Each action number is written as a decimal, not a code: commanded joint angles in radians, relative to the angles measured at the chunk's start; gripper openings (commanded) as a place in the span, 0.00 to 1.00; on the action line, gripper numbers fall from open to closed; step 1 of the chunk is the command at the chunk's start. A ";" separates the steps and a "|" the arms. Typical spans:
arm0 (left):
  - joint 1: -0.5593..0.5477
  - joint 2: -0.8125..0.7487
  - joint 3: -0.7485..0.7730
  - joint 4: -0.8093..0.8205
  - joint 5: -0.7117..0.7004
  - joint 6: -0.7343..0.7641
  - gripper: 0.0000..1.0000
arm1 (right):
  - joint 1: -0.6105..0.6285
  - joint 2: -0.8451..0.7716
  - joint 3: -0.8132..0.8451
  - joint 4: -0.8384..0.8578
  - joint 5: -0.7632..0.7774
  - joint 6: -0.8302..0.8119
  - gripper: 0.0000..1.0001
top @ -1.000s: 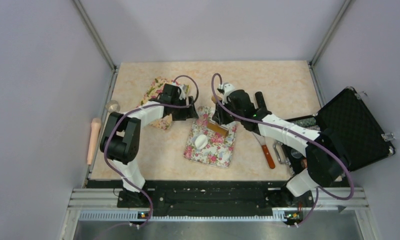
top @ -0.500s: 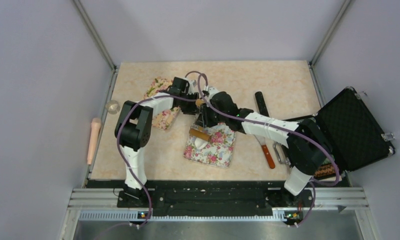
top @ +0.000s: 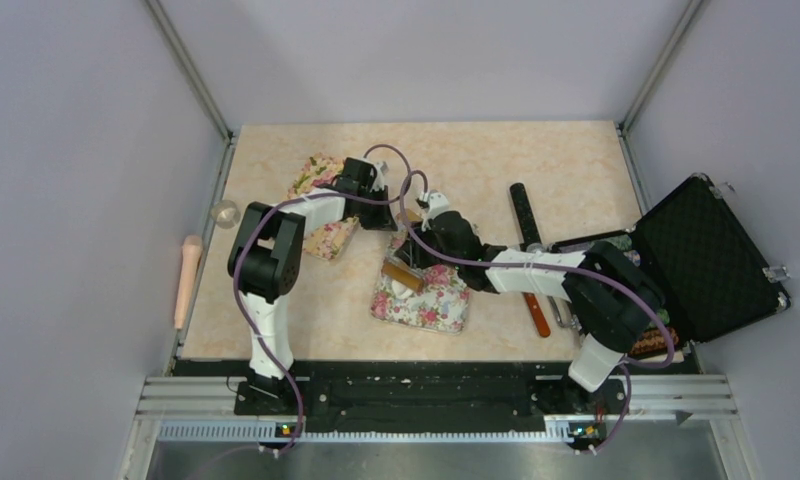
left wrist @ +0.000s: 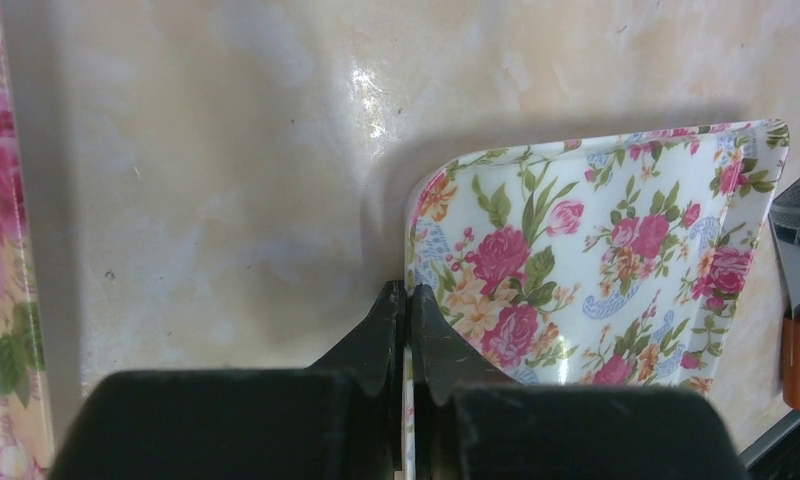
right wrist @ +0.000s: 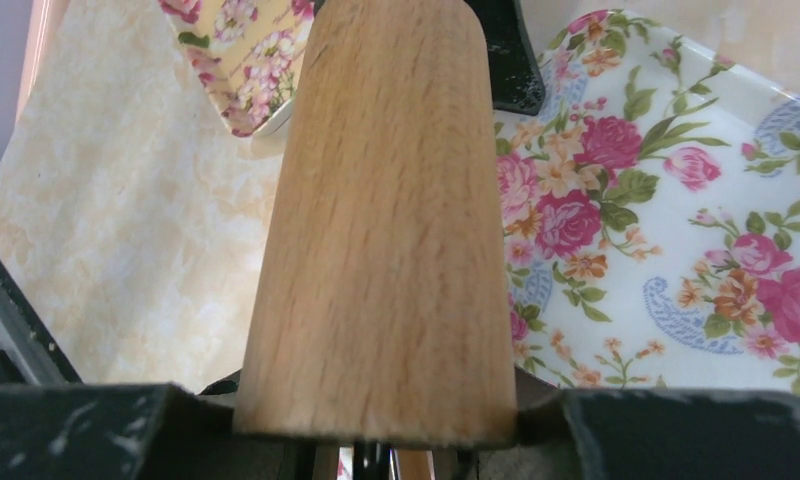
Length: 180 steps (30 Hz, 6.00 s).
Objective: Roll out the dumpling wrappers from the dough
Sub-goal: Flatten out the dough on the work surface.
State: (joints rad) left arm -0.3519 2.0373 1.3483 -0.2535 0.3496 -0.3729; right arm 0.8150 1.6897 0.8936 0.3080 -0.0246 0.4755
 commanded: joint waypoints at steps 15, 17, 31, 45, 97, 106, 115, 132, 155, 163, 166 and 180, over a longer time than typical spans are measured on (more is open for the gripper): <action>0.034 -0.009 -0.067 0.000 -0.048 -0.046 0.00 | -0.080 0.041 -0.197 -0.058 0.142 -0.168 0.00; 0.038 -0.014 -0.072 0.002 -0.046 -0.046 0.00 | -0.078 0.046 -0.195 -0.068 0.156 -0.184 0.00; 0.042 -0.038 -0.078 0.009 -0.039 -0.050 0.00 | -0.081 0.022 -0.231 -0.071 0.264 -0.272 0.00; 0.042 -0.045 -0.083 0.018 -0.028 -0.050 0.00 | -0.106 -0.098 -0.123 -0.066 0.414 -0.378 0.00; 0.087 -0.062 -0.105 0.055 0.028 -0.067 0.00 | 0.122 0.016 -0.183 -0.112 0.434 -0.320 0.00; 0.087 -0.070 -0.103 0.051 0.033 -0.069 0.00 | 0.121 0.081 -0.176 -0.118 0.474 -0.360 0.00; 0.087 -0.085 -0.103 0.047 0.035 -0.067 0.00 | 0.118 0.119 -0.177 -0.131 0.502 -0.390 0.00; 0.087 -0.100 -0.105 0.043 0.040 -0.067 0.00 | 0.126 0.164 -0.171 -0.133 0.490 -0.403 0.00; 0.096 -0.118 -0.109 0.042 0.049 -0.067 0.00 | 0.110 0.224 -0.131 -0.183 0.537 -0.354 0.00; 0.100 -0.113 -0.109 0.047 0.058 -0.072 0.00 | 0.104 0.241 -0.113 -0.209 0.583 -0.326 0.00; 0.100 -0.115 -0.113 0.049 0.060 -0.072 0.00 | 0.104 0.245 -0.104 -0.227 0.603 -0.310 0.00; 0.112 -0.133 -0.125 0.055 0.060 -0.075 0.00 | 0.103 0.227 -0.056 -0.276 0.729 -0.256 0.00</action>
State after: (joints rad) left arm -0.2592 1.9755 1.2350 -0.1799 0.3962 -0.4850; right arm 0.9424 1.8168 0.8967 0.4652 0.6956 0.2096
